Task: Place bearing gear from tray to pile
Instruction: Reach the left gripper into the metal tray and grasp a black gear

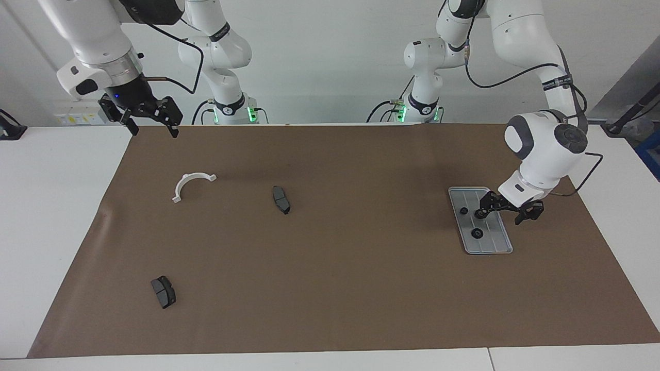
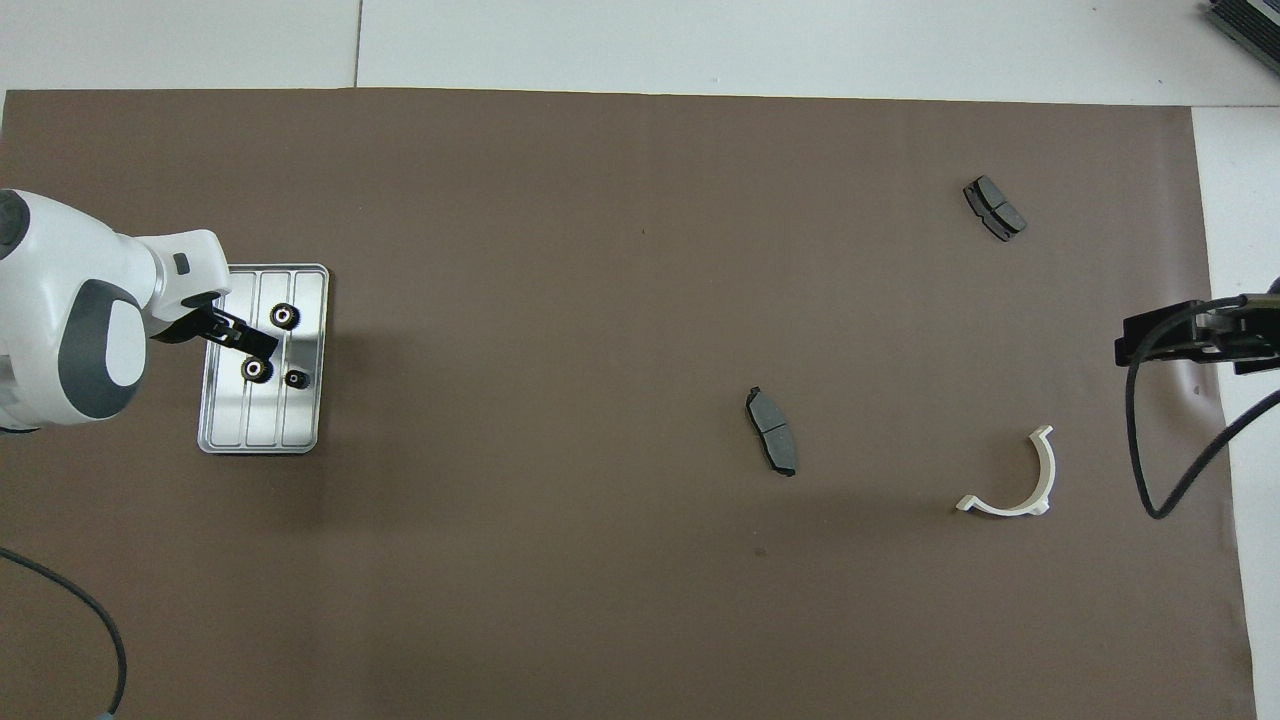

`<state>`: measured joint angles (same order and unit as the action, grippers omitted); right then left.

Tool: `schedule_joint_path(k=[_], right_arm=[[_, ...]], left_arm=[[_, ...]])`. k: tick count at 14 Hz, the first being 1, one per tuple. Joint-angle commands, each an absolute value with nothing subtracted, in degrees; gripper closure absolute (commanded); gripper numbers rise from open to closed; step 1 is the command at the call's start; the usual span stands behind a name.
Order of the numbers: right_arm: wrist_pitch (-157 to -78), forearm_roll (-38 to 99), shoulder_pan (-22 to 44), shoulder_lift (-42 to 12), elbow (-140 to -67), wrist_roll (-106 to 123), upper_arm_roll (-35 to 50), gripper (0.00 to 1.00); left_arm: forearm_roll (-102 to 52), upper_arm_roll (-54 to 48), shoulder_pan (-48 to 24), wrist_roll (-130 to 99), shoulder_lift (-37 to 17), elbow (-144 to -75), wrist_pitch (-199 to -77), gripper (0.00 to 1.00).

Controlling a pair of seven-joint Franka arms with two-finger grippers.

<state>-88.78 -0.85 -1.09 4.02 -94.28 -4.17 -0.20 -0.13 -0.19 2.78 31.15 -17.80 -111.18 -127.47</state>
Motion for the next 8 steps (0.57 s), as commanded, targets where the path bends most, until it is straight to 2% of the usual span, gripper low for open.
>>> schedule_joint_path(k=[1, 3, 6, 8], right_arm=[[-89.21, -0.62, -1.32, 5.54, -95.89, -4.75, 0.0, 0.0], [-89.21, -0.62, -1.32, 5.45, -95.89, -4.75, 0.0, 0.0], [-89.21, -0.62, -1.32, 5.54, -95.89, -4.75, 0.0, 0.0], [-89.21, -0.62, -1.32, 5.54, -95.89, -4.83, 0.0, 0.0]], left_arm=[[0.18, -0.26, 3.25, 34.01, -16.44, -113.2, -127.36, 0.05], [0.18, -0.26, 3.34, 35.06, -16.0, -113.73, -126.31, 0.1], [0.18, -0.26, 3.25, 35.86, -15.73, -113.82, -124.81, 0.24], [0.18, -0.26, 3.25, 36.73, -15.56, -114.34, -124.72, 0.28]])
